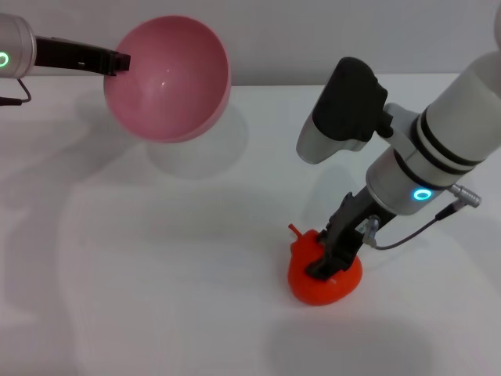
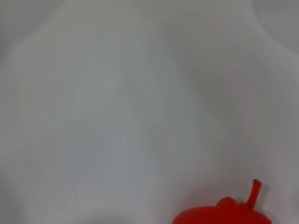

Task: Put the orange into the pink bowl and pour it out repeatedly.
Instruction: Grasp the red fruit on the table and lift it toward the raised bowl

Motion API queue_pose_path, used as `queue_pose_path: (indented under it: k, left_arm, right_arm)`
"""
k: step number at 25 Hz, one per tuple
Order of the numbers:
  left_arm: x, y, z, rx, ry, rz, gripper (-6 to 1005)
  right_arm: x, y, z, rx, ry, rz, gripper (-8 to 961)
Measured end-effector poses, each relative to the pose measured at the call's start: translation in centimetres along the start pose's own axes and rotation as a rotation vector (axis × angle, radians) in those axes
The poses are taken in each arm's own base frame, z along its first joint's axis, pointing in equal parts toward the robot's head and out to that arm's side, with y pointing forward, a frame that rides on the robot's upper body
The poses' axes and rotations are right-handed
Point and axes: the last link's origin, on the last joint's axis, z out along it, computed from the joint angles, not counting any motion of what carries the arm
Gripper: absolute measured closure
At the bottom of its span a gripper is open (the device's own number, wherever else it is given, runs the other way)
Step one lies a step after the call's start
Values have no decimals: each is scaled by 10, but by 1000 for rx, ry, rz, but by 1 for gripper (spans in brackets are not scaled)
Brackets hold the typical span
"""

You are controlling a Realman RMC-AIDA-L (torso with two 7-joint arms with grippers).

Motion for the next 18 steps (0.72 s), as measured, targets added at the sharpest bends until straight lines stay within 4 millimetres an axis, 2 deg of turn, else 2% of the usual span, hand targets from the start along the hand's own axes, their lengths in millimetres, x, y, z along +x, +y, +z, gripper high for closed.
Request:
queue_pose_path:
  k: [15, 18]
  left_arm:
    - [-3, -1, 1, 2, -5, -1, 957]
    - [-3, -1, 1, 2, -5, -2, 957]
  right_arm:
    - [3, 0, 4, 0, 0, 2, 465]
    - [3, 0, 5, 4, 1, -3, 610]
